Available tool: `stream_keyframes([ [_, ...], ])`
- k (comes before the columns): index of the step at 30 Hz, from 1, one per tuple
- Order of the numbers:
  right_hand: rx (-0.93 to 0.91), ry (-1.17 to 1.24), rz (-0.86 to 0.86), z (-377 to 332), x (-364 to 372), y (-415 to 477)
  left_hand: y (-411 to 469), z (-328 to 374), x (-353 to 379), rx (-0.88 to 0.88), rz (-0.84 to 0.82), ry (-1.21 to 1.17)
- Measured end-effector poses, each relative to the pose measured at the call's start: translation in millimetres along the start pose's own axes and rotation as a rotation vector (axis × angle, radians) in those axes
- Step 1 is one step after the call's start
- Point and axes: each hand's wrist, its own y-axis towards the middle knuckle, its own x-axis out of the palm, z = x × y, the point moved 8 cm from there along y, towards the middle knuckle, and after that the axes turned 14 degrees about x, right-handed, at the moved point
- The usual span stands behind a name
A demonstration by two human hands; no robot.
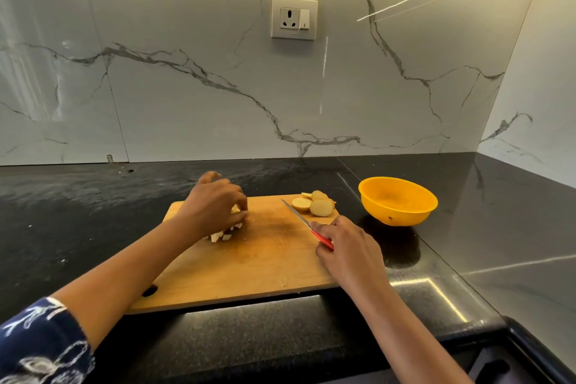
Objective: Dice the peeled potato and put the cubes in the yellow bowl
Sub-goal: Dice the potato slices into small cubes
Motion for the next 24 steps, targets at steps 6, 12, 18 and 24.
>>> stream_keyframes([
  [6,0.006,0.041,-0.003,0,1,3,-28,-29,-19,-0.148,0.199,-0.182],
  [12,0.072,0.103,0.043,4,-3,25,-11,-12,-26,-0.123,0.213,-0.327],
  [18,0.206,0.191,0.076,27,-3,40,47,19,4,-0.074,-0.048,-0.513],
  [24,0.162,0.182,0.091,29,-4,37,95,35,33,-0.105,-0.076,-0.767],
])
